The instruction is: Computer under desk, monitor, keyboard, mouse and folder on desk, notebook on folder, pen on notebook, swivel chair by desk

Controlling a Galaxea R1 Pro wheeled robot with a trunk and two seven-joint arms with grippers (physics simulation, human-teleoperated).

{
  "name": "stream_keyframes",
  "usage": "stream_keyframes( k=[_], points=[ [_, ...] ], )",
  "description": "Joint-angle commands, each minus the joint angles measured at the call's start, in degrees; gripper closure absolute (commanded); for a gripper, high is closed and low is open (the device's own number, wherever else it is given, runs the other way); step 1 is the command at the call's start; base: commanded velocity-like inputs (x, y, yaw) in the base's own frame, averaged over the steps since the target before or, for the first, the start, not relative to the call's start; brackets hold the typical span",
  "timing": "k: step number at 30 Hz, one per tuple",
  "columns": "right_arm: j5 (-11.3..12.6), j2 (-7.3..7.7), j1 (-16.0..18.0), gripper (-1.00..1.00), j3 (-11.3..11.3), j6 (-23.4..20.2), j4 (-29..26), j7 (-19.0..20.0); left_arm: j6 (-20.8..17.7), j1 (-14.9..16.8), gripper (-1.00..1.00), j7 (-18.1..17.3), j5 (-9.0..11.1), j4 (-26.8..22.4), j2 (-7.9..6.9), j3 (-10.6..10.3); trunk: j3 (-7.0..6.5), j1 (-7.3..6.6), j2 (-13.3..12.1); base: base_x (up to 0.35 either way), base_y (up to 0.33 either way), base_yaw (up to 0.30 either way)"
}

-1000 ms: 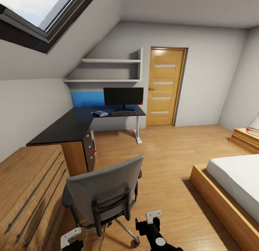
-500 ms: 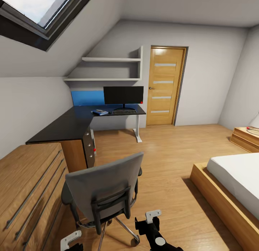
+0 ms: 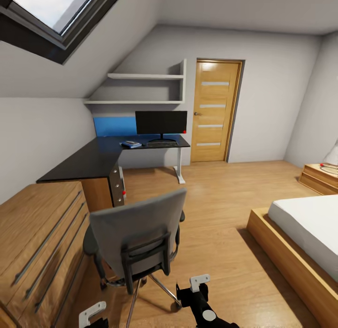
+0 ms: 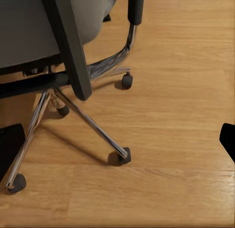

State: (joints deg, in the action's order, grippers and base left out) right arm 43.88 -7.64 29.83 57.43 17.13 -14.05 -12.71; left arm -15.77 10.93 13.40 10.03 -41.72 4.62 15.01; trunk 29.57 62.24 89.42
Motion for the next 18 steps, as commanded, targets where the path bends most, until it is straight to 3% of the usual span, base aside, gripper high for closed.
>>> stream_keyframes(
  k=[1, 9, 18],
  points=[
    [0.4, 0.0, 0.1, -1.0, 0.5, 0.2, 0.0, -0.3, -0.2, 0.0, -1.0, 0.2, 0.6, -0.1, 0.04, 0.1, 0.25, 0.21, 0.5, -0.084, 0.0, 0.0],
    [0.4, 0.0, 0.1, -1.0, 0.5, 0.2, 0.0, -0.3, -0.2, 0.0, -1.0, 0.2, 0.6, -0.1, 0.04, 0.1, 1.68, 1.97, 3.7, -0.04, 0.0, 0.0],
    [0.4, -0.01, 0.1, -1.0, 0.5, 0.2, 0.0, -0.3, -0.2, 0.0, -1.0, 0.2, 0.6, -0.1, 0.04, 0.1, 3.3, 3.95, 7.3, -0.169, 0.0, 0.0]
  ],
)
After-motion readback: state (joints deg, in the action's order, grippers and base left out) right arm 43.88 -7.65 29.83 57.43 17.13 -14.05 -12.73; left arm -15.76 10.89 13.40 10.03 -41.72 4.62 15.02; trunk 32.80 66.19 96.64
